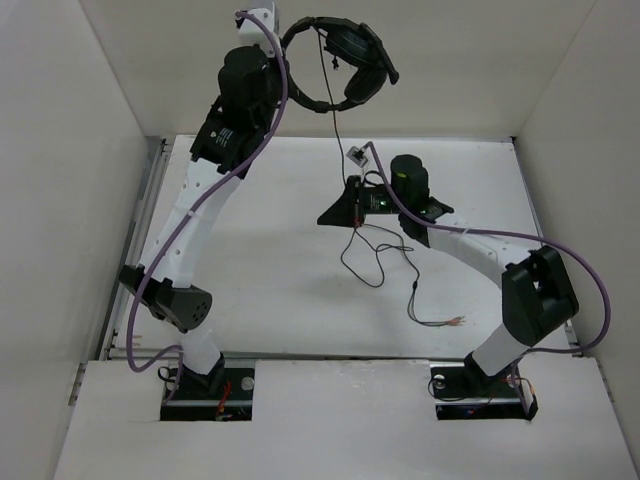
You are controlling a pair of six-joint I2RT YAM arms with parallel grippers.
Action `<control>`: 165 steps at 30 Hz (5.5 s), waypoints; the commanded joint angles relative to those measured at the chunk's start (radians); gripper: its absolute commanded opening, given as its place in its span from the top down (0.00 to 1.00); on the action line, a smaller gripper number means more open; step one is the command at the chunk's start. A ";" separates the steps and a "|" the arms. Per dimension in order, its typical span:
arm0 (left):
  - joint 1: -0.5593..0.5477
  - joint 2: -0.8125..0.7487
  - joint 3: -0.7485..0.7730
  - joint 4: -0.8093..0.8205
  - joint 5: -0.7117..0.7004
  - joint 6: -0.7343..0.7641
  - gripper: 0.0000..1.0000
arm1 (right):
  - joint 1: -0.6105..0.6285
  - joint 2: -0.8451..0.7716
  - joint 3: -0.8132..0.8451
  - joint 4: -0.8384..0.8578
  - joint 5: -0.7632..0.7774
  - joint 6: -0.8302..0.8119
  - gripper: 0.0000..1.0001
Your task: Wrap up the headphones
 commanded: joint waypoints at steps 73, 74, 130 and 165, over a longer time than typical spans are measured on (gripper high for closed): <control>-0.227 -0.183 -0.359 -0.116 0.373 0.220 1.00 | -0.173 0.060 0.619 -0.517 0.831 -1.227 0.86; -0.229 -0.181 -0.356 -0.119 0.376 0.220 1.00 | -0.173 0.061 0.620 -0.517 0.828 -1.220 0.86; 0.121 -0.011 0.207 -0.050 0.320 -0.148 1.00 | -0.032 -0.044 -0.151 0.432 -0.031 0.222 0.68; -0.078 -0.164 -0.474 0.162 -0.187 0.490 1.00 | -0.013 -0.183 0.608 -0.780 0.861 -1.378 1.00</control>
